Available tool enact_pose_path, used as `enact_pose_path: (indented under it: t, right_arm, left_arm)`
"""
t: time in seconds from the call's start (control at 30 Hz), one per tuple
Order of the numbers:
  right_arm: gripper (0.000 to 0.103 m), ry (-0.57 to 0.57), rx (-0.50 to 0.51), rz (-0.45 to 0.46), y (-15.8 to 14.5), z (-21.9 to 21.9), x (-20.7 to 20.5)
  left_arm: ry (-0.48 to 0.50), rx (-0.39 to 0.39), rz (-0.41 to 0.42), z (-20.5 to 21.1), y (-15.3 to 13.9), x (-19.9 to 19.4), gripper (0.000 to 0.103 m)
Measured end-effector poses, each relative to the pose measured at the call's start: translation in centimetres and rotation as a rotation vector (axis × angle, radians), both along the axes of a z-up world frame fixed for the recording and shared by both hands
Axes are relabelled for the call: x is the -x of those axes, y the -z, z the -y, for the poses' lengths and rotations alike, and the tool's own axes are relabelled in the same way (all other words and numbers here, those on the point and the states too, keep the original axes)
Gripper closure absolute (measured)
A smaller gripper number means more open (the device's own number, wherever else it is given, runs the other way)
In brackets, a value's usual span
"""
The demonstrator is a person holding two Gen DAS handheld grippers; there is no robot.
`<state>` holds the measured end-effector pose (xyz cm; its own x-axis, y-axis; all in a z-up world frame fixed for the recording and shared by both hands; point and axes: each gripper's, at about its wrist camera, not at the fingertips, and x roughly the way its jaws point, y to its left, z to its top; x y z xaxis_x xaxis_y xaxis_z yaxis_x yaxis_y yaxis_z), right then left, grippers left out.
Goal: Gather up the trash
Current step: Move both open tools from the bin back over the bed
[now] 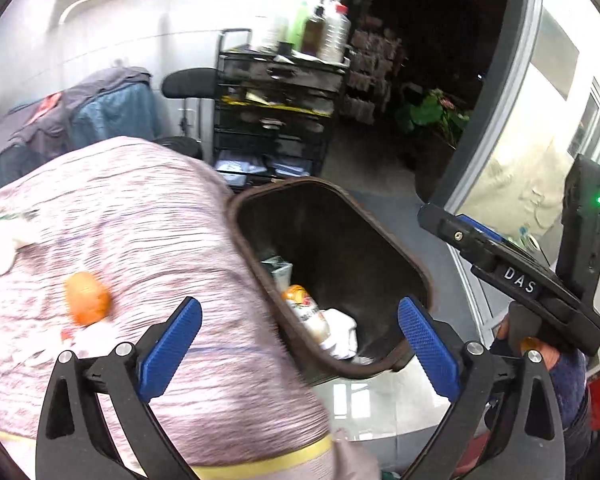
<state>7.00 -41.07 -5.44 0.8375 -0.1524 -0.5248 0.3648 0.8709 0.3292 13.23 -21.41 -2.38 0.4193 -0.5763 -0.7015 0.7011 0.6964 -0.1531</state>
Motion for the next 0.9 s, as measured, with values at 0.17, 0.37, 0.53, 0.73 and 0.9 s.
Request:
enact_pose_path:
  t: [0.17, 0.37, 0.53, 0.73, 0.9]
  right_arm:
    - [0.019, -0.124, -0.015, -0.021, 0.5, -3.4, -2.9]
    - [0.019, -0.288, -0.019, -0.063, 1.2, -8.2, -6.7]
    - [0.019, -0.425, -0.019, -0.107, 1.6, -12.4, -9.9]
    - [0.019, -0.563, 0.015, -0.166, 1.8, -17.0, -14.2]
    - [0.023, -0.689, 0.119, -0.258, 2.2, -21.1, -18.4]
  left_arm:
    - [-0.088, -0.017, 0.032, -4.0, 0.0, -1.0, 0.006]
    - [-0.214, -0.044, 0.038, -9.9, 0.6, -2.9, 0.006]
    - [-0.333, -0.067, 0.011, -15.4, 1.7, -5.0, 0.006]
    - [-0.388, -0.125, -0.021, -19.3, 3.0, -6.6, 0.006]
    - [-0.379, -0.161, -0.046, -20.7, 4.2, -6.9, 0.006]
